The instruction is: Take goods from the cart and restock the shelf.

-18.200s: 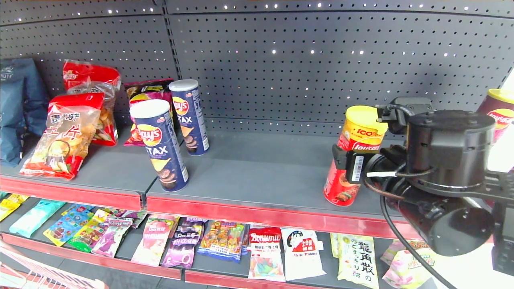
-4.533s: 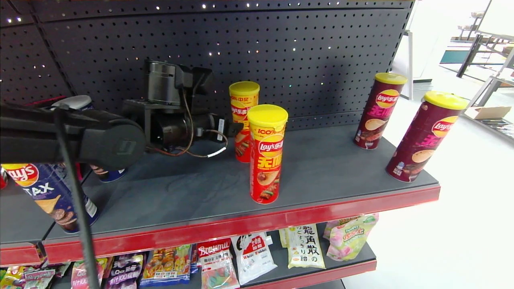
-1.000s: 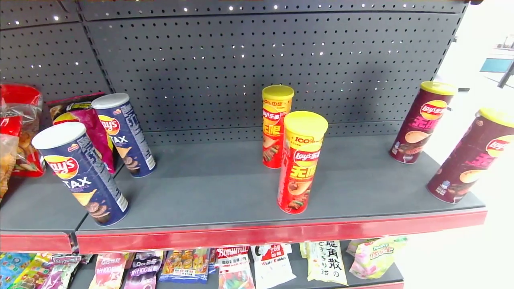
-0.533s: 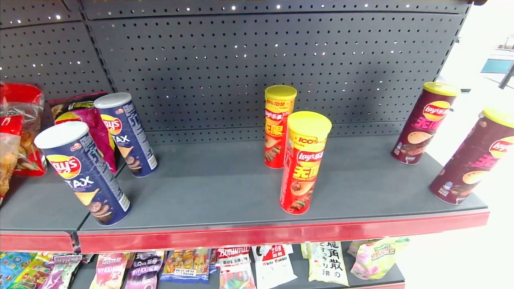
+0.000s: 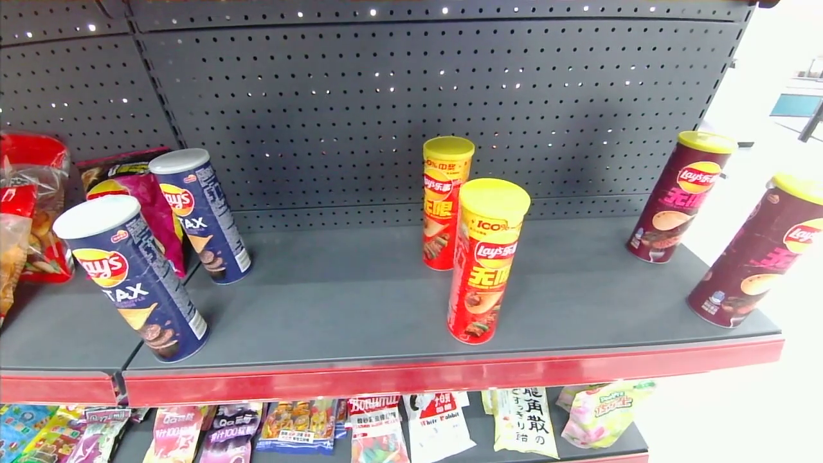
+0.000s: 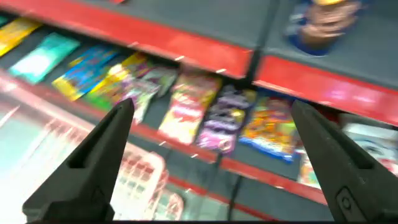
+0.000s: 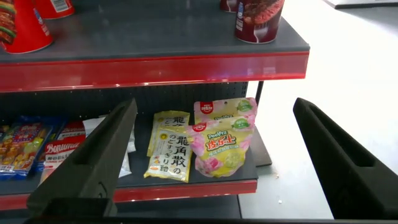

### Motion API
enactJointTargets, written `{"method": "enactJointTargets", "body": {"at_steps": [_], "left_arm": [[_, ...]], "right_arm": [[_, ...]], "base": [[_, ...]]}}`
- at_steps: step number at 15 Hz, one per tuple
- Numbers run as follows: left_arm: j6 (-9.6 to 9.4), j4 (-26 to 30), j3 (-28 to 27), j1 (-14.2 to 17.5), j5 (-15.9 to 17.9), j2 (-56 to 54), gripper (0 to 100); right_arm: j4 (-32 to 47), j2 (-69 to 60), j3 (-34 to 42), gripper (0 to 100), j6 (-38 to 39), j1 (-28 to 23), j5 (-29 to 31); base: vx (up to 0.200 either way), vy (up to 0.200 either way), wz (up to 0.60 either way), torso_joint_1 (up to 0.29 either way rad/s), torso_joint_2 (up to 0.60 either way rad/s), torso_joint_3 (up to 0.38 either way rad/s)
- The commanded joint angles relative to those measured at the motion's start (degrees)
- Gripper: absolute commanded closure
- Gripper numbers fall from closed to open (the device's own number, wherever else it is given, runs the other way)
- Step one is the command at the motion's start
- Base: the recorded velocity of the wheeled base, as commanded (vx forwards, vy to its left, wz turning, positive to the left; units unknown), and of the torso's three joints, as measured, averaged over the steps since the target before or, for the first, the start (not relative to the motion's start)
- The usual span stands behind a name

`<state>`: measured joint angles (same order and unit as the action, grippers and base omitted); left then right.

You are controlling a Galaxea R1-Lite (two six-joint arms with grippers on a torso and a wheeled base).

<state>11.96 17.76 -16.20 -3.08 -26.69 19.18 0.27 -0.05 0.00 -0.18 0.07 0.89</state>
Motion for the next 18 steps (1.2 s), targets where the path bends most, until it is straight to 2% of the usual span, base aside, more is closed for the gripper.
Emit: {"method": "enactJointTargets", "body": {"at_steps": [1, 2, 3, 4, 5, 6, 7, 8, 10, 18], "left_arm": [[-2.03, -1.2, 5.8, 4.4, 5.2, -9.3, 0], [-5.72, -2.6, 8.0, 2.7, 11.6, -18.2, 0], [-7.04, -5.5, 9.0, 3.2, 17.6, -19.2, 0], [-6.6, -9.9, 10.2, 3.2, 18.7, -19.2, 0], [-6.86, -17.8, 15.0, 3.2, 22.3, -19.2, 0], [-7.65, -22.3, 16.2, 3.1, 25.3, -19.2, 0], [-9.94, -18.3, 16.2, 3.2, 24.4, -19.2, 0], [-10.64, -17.5, 16.2, 3.2, 23.2, -19.2, 0], [-11.17, -17.6, 16.2, 3.2, 23.7, -19.2, 0], [-11.08, -17.8, 16.2, 3.1, 23.7, -19.2, 0]], "right_arm": [[0.0, 0.0, 0.0, 0, 0.0, 0.0, 0.0], [0.0, 0.0, 0.0, 0, -0.1, 0.0, 0.0], [0.0, 0.0, 0.0, 0, -0.1, 0.0, 0.0], [0.0, 0.0, 0.0, 0, 0.0, 0.0, 0.0], [0.0, 0.0, 0.0, 0, -0.1, 0.0, 0.0], [0.0, 0.0, 0.0, 0, -0.1, 0.0, 0.0], [0.0, 0.0, 0.0, 0, 0.0, 0.0, 0.0], [0.0, 0.0, 0.0, 0, 0.0, 0.0, 0.0], [0.0, 0.0, -0.1, 0, 0.2, 0.0, 0.0], [0.0, 0.0, 0.0, 0, 0.0, 0.0, -0.2]], "base": [[0.0, 0.0, 0.0, 0.0, 0.0, 0.0], [0.0, 0.0, 0.0, 0.0, 0.0, 0.0], [0.0, 0.0, 0.0, 0.0, 0.0, 0.0], [0.0, 0.0, 0.0, 0.0, 0.0, 0.0], [0.0, 0.0, 0.0, 0.0, 0.0, 0.0], [0.0, 0.0, 0.0, 0.0, 0.0, 0.0], [0.0, 0.0, 0.0, 0.0, 0.0, 0.0], [0.0, 0.0, 0.0, 0.0, 0.0, 0.0], [0.0, 0.0, 0.0, 0.0, 0.0, 0.0], [0.0, 0.0, 0.0, 0.0, 0.0, 0.0]]}}
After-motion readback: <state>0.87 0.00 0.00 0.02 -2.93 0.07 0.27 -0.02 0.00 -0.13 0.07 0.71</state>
